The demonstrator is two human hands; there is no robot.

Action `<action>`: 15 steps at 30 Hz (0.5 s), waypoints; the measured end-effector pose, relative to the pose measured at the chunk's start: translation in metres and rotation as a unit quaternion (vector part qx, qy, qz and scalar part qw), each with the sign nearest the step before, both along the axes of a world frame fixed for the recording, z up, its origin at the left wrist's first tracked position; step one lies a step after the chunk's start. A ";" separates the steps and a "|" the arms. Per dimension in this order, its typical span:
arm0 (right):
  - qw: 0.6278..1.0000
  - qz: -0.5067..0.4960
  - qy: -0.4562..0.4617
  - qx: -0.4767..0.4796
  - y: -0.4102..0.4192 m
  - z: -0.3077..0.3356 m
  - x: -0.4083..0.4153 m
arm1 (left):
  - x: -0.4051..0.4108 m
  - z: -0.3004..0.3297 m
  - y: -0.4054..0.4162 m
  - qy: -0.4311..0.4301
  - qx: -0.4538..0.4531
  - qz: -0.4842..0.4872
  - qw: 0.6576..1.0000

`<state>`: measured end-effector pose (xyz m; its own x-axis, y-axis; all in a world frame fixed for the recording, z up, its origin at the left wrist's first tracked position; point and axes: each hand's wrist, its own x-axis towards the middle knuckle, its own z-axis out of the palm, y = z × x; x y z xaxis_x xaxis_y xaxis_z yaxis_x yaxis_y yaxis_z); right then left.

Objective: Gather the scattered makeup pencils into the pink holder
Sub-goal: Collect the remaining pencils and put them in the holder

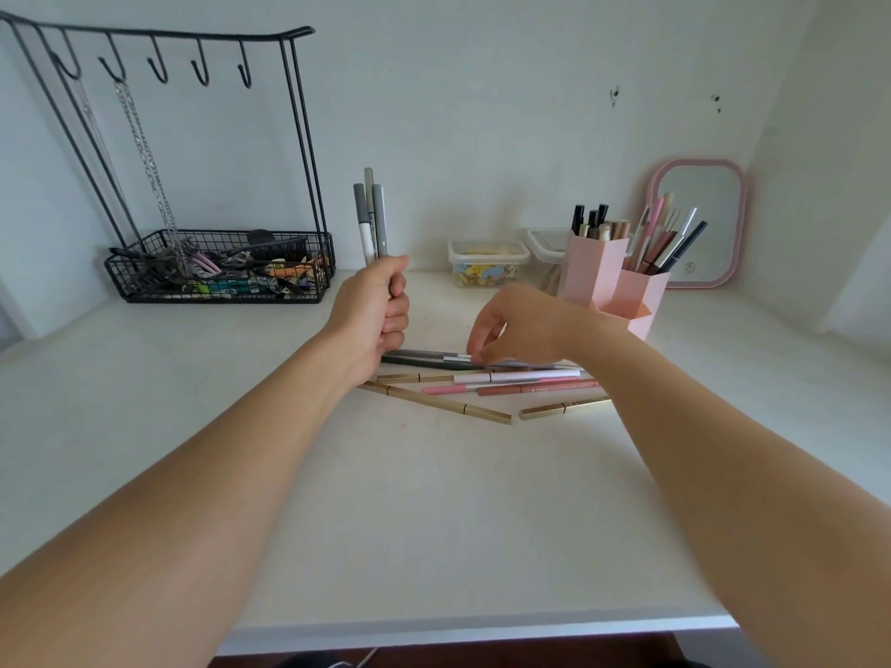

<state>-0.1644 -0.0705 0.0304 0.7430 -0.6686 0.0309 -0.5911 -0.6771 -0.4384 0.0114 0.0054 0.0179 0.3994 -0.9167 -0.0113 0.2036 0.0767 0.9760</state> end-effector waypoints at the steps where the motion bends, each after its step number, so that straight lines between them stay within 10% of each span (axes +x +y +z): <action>1: 1.000 -0.004 0.005 0.003 0.001 0.000 0.000 | 0.000 0.000 0.000 0.013 -0.001 -0.004 1.000; 15: 0.959 -0.160 -0.190 0.136 -0.004 0.014 -0.015 | 0.000 -0.007 -0.003 -0.041 -0.016 0.037 0.998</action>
